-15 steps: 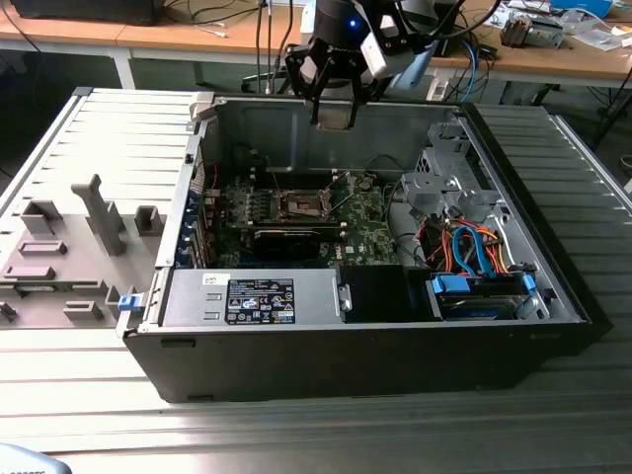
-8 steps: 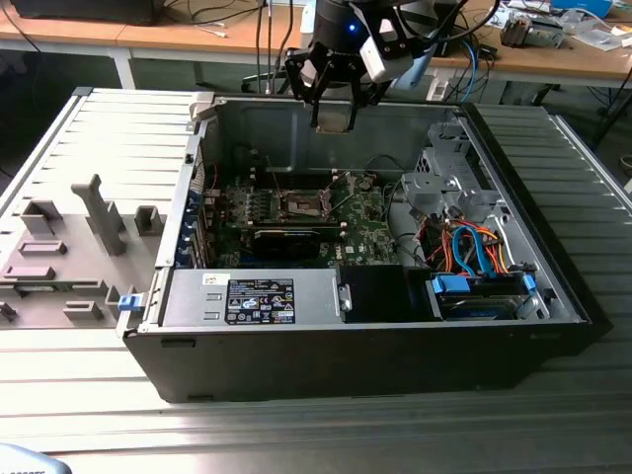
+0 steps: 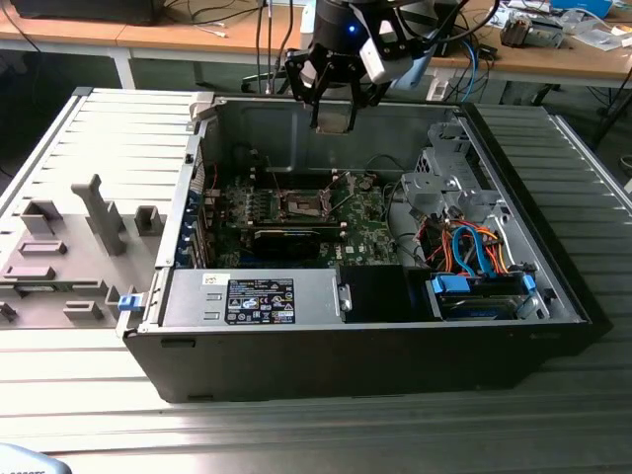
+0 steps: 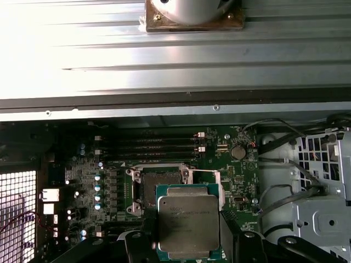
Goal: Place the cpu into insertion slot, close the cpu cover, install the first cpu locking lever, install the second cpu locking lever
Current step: 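Place the cpu into insertion slot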
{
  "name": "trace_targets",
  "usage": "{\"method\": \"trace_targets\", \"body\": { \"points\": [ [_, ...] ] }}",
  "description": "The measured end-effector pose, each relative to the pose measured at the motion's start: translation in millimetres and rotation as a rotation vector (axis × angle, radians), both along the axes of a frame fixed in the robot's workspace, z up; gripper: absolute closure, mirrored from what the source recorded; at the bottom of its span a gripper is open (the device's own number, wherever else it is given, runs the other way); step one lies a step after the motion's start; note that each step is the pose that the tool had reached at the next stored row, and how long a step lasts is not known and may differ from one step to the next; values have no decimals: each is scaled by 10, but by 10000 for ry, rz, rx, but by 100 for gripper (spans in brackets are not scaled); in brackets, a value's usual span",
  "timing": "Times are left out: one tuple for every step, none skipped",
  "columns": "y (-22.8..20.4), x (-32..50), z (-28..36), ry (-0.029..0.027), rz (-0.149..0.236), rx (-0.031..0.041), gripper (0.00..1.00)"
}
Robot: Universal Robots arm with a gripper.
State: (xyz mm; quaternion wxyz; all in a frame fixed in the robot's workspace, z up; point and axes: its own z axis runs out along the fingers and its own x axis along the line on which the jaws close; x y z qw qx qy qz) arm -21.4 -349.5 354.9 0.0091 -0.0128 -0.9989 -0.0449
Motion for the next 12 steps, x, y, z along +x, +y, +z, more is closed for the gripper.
{"method": "trace_targets", "body": {
  "points": [
    [0,0,-3,0,0,0,46],
    [0,0,-8,0,0,-1,46],
    [0,0,-11,0,0,-1,46],
    [0,0,-14,0,0,-1,46],
    [0,0,-16,0,0,-2,46],
    [0,0,-19,1,0,-2,46],
    [0,0,-21,1,0,-2,46],
    [0,0,-23,1,0,-2,46],
    [0,0,-25,1,0,-2,46],
    [0,0,-27,1,0,-2,46],
    [0,0,-29,1,0,-2,46],
    [0,0,-31,1,-1,-1,46]
  ]
}}
